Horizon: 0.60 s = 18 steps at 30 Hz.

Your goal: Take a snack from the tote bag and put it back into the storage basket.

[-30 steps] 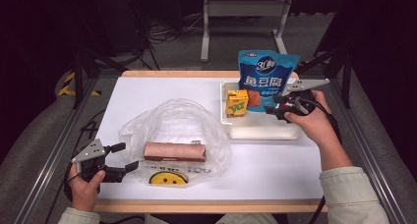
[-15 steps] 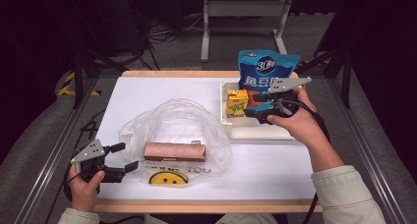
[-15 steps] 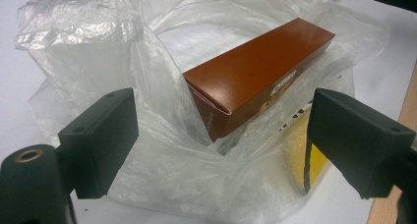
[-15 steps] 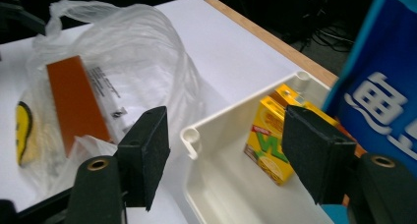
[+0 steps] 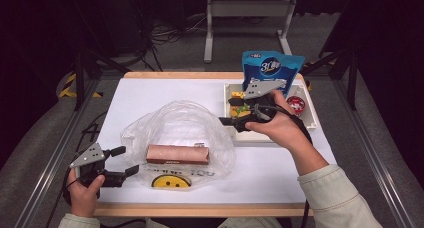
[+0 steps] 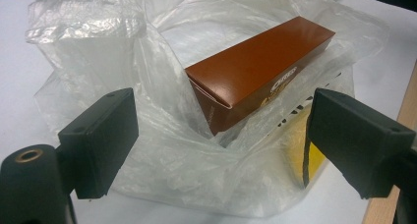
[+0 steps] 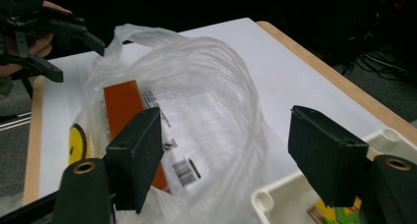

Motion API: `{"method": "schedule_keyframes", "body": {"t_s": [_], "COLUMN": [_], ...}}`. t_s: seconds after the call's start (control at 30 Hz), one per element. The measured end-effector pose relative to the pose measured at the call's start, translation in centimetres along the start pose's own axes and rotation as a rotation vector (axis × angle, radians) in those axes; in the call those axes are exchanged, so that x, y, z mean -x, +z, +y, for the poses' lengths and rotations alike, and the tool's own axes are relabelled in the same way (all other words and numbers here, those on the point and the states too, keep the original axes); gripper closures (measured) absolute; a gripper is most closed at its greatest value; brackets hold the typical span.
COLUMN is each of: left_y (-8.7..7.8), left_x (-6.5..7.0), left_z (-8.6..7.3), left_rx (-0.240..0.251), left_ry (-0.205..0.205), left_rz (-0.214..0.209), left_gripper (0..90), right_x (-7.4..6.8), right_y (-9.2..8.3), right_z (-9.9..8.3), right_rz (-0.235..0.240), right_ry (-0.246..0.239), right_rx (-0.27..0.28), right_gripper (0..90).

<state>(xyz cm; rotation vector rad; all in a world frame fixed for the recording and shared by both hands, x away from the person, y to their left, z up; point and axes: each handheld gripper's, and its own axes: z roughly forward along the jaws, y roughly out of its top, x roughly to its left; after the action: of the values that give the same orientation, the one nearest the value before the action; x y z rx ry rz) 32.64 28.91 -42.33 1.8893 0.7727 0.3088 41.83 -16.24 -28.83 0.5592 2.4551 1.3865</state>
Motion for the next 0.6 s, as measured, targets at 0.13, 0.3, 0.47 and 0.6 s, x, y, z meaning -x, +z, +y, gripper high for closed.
{"method": "schedule_keyframes", "body": {"t_s": [0.13, 0.3, 0.47, 0.6], "left_y": [-0.2, -0.1, -0.1, -0.1], "left_x": [0.0, 0.0, -0.1, -0.1], "left_z": [-0.1, 0.0, 0.0, 0.0], "left_rx": [0.0, 0.002, 0.001, 0.002], "left_ry": [0.0, -0.003, 0.0, -0.004], "left_rz": [0.004, 0.003, 0.0, 0.002], "left_gripper": [12.8, 12.8, 12.8, 12.8], "right_x": [-0.8, -1.9, -2.7, -3.2], "right_y": [1.1, 2.8, 4.3, 5.7], "right_z": [0.6, 1.3, 1.7, 1.8], "right_rz": [0.032, 0.073, 0.099, 0.116], "right_ry": [0.012, 0.005, -0.006, -0.016], "right_rx": [0.003, 0.004, 0.005, -0.005], "right_gripper": [28.0, 26.6, 25.7, 24.2]}}
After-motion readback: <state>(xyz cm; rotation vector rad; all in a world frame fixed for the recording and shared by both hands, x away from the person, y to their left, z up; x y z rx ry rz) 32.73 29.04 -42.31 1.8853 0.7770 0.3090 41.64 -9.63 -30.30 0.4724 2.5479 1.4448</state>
